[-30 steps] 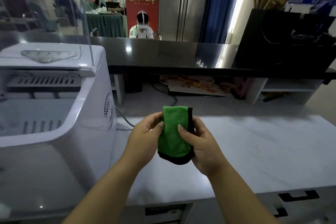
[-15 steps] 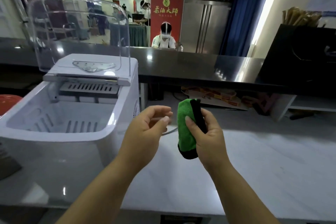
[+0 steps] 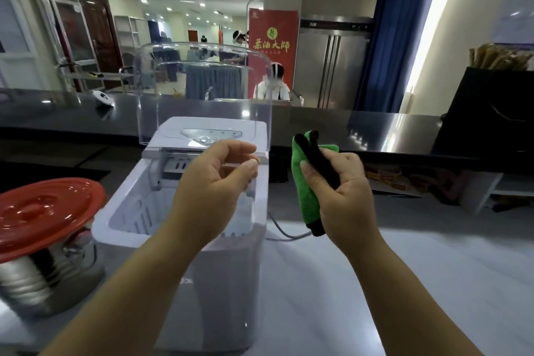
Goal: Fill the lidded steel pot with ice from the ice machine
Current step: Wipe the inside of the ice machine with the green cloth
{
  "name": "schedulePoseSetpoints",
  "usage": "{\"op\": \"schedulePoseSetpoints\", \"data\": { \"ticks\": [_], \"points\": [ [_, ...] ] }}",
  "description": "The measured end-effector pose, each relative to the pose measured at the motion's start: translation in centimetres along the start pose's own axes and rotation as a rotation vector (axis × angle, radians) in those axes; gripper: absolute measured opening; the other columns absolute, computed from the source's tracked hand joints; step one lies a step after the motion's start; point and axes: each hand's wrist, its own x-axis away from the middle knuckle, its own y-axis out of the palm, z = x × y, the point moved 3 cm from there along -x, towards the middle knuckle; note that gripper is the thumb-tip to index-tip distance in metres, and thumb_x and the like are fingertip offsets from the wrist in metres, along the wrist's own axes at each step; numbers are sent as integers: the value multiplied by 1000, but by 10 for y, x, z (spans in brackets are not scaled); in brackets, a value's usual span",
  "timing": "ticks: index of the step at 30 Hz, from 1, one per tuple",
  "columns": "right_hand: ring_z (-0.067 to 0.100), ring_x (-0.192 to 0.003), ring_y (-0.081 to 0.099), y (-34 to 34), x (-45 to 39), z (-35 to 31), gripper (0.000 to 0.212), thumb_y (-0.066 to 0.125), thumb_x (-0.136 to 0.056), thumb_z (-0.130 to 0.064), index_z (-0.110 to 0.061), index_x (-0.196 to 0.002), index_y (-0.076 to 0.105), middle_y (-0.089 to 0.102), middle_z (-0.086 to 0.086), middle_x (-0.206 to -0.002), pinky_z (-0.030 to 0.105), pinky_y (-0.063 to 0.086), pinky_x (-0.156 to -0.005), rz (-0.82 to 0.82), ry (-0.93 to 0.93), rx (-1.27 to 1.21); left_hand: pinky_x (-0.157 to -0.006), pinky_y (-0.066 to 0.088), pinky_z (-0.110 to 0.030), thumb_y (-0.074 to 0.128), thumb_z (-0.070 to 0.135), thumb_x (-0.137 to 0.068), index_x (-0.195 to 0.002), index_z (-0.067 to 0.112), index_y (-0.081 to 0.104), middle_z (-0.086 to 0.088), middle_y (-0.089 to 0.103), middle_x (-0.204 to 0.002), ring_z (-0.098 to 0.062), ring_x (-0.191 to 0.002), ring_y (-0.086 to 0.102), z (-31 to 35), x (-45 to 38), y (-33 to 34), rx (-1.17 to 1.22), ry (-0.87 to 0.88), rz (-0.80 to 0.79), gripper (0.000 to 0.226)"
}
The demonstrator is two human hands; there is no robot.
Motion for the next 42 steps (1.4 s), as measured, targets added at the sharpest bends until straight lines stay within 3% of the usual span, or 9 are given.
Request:
{"op": "schedulePoseSetpoints", "data": {
  "ticks": [7,11,15,18,22,28,31,35,42],
  "points": [
    [-10,-84,48,59,-17,-27,25,57,-92,-7,-24,-110,56,42,-3,-101,5,42,-80,-86,-46,32,-76,56,-33,57,16,-90,-101,24,61,1,67,-94,-16,-87,66,-26,-22,-71,-102,-9,78,13],
    [-12,-84,47,88,-27,-33,29,55,-92,-4,-15,-119,59,40,-5,-100,6,42,-80,-119,-109,118,-77,53,-30,57,18,-91,-116,19,57,2,61,-104,-14,-94,60,-42,-40,-103,-247,35,159,25],
    [0,-94,47,111,-39,-35,36,58,-90,-4,-11,-126,58,43,3,-103,12,44,-86,-109,-221,281,-99,37,-33,59,23,-89,-136,14,41,-6,38,-127,-25,-117,41,-61,-62,-127,-451,24,261,51],
    [9,-92,48,125,-50,-36,41,63,-89,-5,-12,-128,58,46,6,-105,21,47,-89,-85,-319,385,-97,22,-26,55,24,-92,-147,12,20,-9,21,-141,-27,-130,23,-73,-73,-134,-446,-66,249,66],
    [19,-96,52,143,-66,-39,45,67,-85,-4,-12,-128,57,49,5,-105,32,50,-89,-77,-419,477,-104,23,-31,47,23,-96,-150,12,7,-10,17,-149,-24,-135,24,-91,-87,-134,-340,-111,160,69],
    [26,-96,55,163,-94,-49,43,70,-79,0,-8,-120,59,59,11,-103,48,51,-84,-11,-612,581,-96,44,-38,42,15,-98,-144,23,28,-3,53,-126,-14,-110,53,-104,-95,-129,-160,-57,133,49],
    [23,-93,56,171,-107,-57,43,71,-75,6,-3,-115,57,63,11,-101,44,50,-83,41,-642,594,-84,51,-36,42,8,-97,-141,26,30,6,58,-104,-7,-97,59,-106,-94,-128,-70,-36,127,49],
    [27,-93,59,180,-125,-67,37,73,-76,0,0,-110,60,65,13,-100,35,45,-83,133,-700,617,-76,54,-32,41,7,-97,-138,29,32,4,57,-98,-8,-91,62,-107,-94,-128,-36,-9,129,48],
    [33,-83,61,203,-146,-77,23,71,-76,0,0,-99,70,65,15,-92,47,53,-77,172,-873,677,-64,44,-2,40,2,-97,-135,25,37,-7,57,-92,-7,-83,60,-104,-93,-128,52,-25,107,45]
  ]
}}
